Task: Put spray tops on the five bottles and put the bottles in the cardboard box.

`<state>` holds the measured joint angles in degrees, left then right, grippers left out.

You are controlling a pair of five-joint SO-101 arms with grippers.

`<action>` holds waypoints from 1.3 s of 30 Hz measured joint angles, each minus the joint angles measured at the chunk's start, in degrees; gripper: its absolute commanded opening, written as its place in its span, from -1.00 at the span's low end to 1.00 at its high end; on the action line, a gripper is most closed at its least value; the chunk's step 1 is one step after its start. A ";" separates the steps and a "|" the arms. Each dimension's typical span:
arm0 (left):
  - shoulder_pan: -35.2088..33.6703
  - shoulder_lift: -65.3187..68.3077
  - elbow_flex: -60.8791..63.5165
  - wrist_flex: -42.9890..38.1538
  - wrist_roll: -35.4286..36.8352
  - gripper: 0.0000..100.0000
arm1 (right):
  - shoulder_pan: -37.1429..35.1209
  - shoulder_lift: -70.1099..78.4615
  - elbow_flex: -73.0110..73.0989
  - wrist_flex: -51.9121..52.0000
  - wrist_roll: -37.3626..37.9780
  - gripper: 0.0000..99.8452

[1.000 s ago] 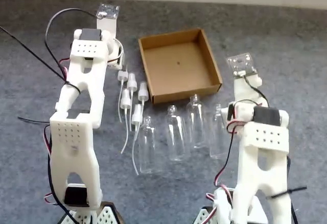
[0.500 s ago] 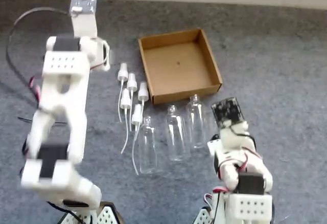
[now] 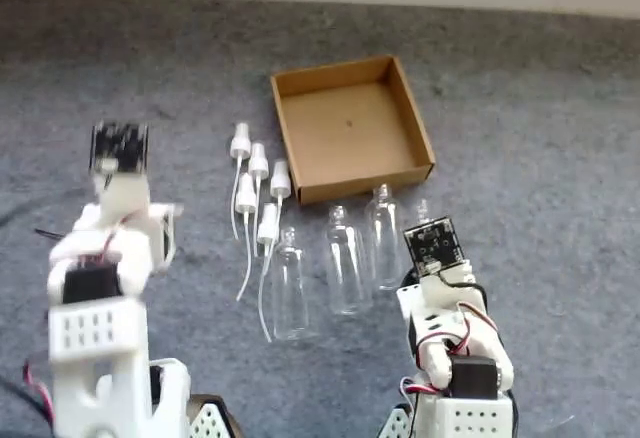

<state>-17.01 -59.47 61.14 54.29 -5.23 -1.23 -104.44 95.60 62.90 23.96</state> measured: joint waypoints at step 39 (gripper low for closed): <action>-21.10 -44.40 34.29 3.16 -1.41 -0.60 | 0.00 -0.18 0.09 8.88 0.00 -0.97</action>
<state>-38.11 -103.87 95.43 57.45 -6.64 -1.23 -104.62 95.69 71.78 23.96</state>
